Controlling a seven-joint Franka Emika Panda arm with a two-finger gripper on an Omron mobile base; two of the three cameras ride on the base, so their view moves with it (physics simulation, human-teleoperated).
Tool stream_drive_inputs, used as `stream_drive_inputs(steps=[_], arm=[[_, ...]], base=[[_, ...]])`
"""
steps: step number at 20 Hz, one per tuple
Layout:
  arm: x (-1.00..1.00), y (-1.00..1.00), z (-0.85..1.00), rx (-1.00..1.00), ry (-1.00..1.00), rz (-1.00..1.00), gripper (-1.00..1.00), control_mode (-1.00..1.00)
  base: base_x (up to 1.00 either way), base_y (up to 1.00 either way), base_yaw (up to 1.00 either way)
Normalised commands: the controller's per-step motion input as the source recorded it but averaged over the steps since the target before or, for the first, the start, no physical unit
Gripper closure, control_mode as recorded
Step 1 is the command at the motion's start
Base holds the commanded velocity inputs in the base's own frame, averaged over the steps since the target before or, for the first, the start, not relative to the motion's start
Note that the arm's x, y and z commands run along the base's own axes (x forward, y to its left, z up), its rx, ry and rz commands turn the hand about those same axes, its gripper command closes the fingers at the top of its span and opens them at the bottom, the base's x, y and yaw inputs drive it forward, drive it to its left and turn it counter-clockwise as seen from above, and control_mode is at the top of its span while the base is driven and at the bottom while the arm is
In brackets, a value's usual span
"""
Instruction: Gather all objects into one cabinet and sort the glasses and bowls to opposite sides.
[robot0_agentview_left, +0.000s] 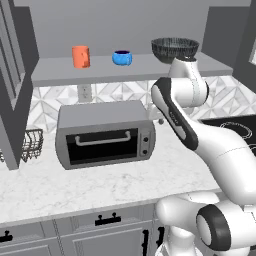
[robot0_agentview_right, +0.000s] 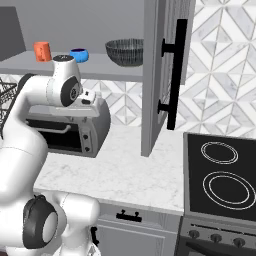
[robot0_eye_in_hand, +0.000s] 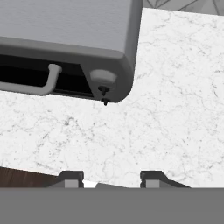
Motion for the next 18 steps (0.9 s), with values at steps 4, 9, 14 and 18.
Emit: stream_drive_inputs(steps=[4, 9, 14, 18], arm=[[0.0, 0.0, 0.0, 0.0, 0.0, 0.0, -1.0, 1.0], [0.0, 0.0, 0.0, 0.0, 0.0, 0.0, -1.0, 1.0], [0.0, 0.0, 0.0, 0.0, 0.0, 0.0, -1.0, 1.0], [0.0, 0.0, 0.0, 0.0, 0.0, 0.0, -1.0, 1.0]], base=[[0.0, 0.0, 0.0], [0.0, 0.0, 0.0], [0.0, 0.0, 0.0], [0.0, 0.0, 0.0]])
